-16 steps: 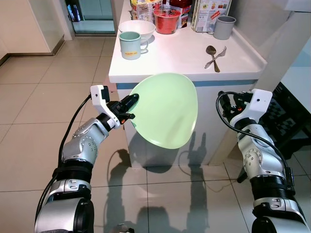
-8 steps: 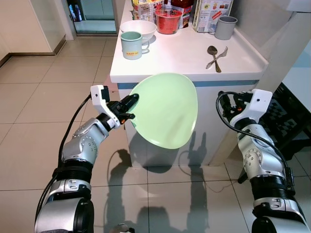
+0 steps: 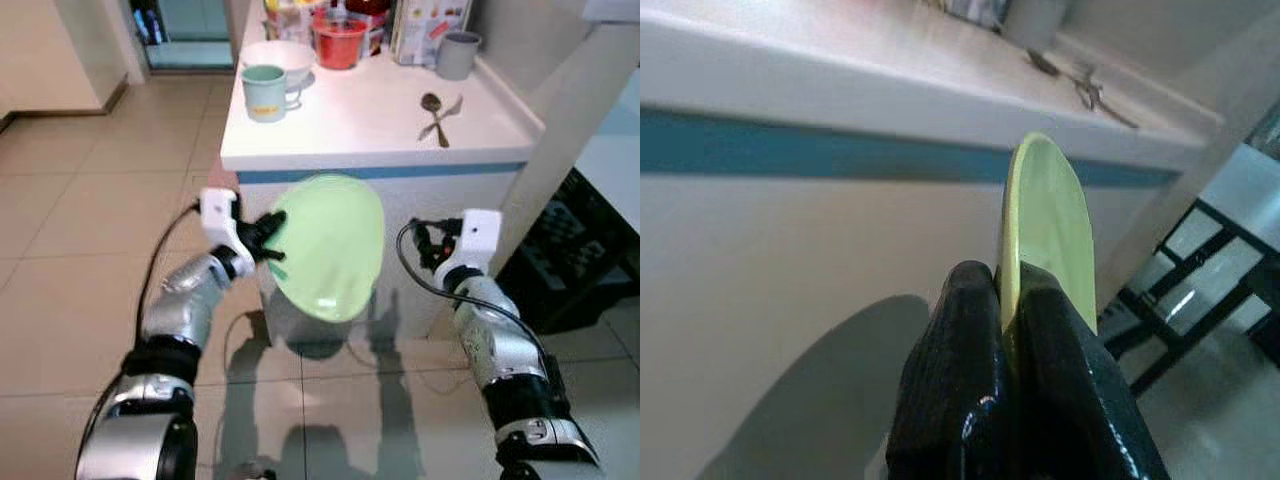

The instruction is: Setting the table

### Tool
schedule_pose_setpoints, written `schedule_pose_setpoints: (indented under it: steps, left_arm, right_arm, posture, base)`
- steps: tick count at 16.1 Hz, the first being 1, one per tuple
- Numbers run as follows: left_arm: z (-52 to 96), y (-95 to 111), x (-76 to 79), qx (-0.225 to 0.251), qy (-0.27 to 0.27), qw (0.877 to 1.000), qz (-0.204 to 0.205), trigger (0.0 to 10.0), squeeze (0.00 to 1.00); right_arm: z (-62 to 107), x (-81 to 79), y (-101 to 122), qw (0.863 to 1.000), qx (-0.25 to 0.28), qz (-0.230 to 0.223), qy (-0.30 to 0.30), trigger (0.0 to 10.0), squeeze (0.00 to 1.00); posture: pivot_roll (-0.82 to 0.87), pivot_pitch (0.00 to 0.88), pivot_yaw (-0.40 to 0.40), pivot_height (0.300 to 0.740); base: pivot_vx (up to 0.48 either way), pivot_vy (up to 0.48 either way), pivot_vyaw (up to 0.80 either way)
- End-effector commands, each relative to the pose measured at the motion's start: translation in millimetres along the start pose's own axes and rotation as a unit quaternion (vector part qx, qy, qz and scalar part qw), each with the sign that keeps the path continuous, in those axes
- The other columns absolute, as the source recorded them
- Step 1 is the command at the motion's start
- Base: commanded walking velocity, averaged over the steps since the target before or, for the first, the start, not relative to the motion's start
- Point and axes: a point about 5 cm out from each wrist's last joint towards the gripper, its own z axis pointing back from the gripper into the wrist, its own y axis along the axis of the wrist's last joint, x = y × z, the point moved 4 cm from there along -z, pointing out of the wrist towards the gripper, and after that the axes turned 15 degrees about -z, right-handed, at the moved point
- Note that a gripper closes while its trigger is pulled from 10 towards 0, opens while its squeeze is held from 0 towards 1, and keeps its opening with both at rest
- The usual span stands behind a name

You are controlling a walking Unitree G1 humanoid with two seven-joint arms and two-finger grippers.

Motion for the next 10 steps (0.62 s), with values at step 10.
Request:
schedule_pose_setpoints:
  steps: [10]
  left_arm:
    - [-1.1,10.2,-9.5,0.021,0.024,0.999,-0.032,0.0,0.0]
  right_arm:
    - [-1.0,3.4,5.4,1.0,0.014,0.018,-0.003,10.0,0.0]
  posture:
    - [0.0,0.0,0.009,0.74]
  base:
    - [0.0,0.0,0.0]
